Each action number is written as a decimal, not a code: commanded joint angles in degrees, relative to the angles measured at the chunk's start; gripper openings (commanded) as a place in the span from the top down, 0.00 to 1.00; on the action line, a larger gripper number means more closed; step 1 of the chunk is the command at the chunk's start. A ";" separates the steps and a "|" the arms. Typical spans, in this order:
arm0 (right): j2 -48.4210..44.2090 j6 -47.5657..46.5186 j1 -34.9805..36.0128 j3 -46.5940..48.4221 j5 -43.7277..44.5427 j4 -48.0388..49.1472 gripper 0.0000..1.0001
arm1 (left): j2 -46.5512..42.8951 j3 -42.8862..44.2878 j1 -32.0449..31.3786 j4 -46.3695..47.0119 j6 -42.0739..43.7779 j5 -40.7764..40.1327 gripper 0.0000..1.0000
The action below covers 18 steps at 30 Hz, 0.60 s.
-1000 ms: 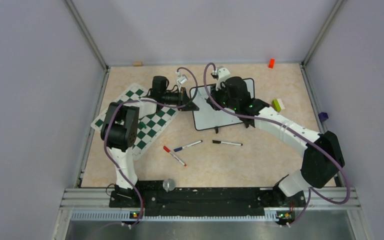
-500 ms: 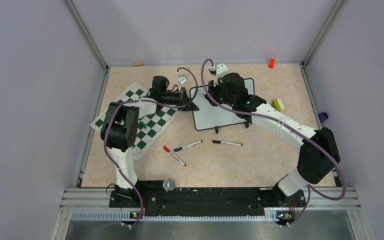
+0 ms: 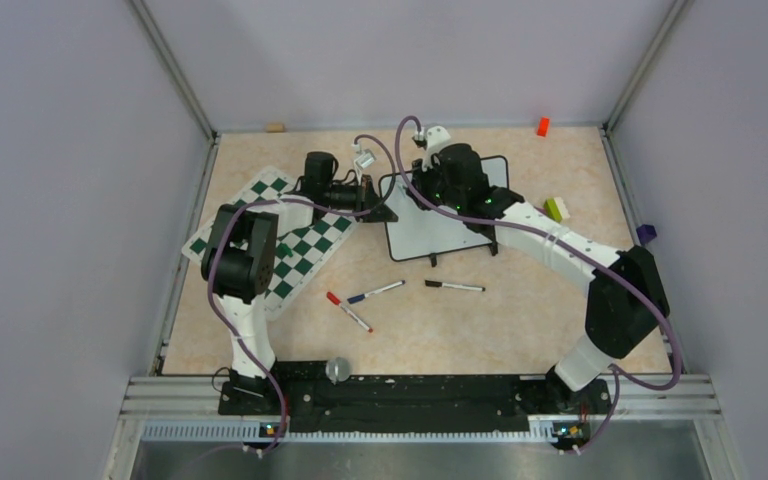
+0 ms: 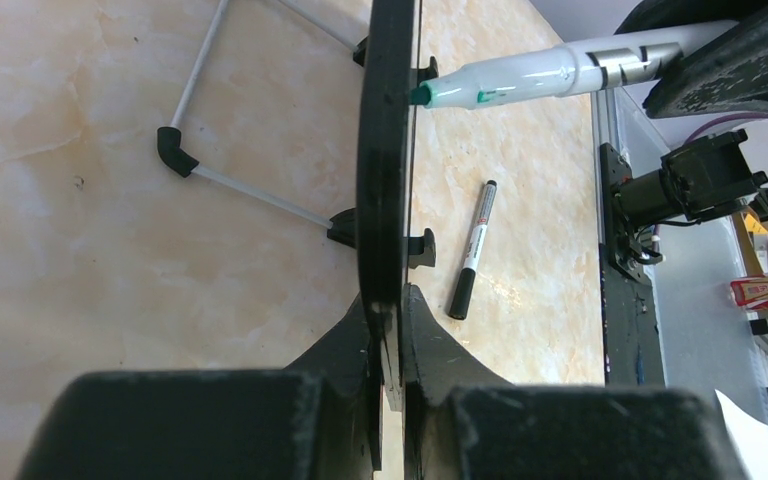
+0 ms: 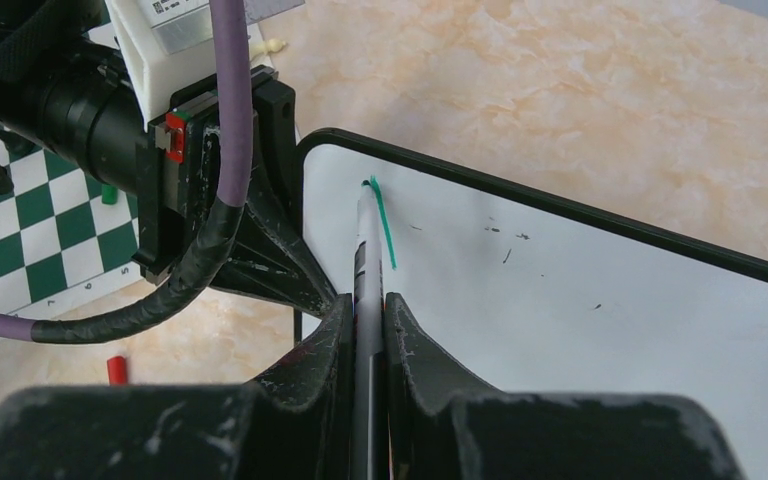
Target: Write a sentence on the whiteboard
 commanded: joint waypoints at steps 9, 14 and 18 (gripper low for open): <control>-1.14 -0.78 0.52 0.55 3.56 1.04 1.00 | 0.26 -0.70 -2.44 -7.94 5.61 -0.16 1.00; -1.71 -0.75 0.49 -0.65 3.60 0.70 1.00 | 0.27 -0.59 -2.53 -8.30 5.80 -0.35 1.00; -2.69 -0.61 0.49 -2.29 3.67 0.69 1.00 | 0.29 -0.57 -2.62 -8.56 5.97 -0.42 1.00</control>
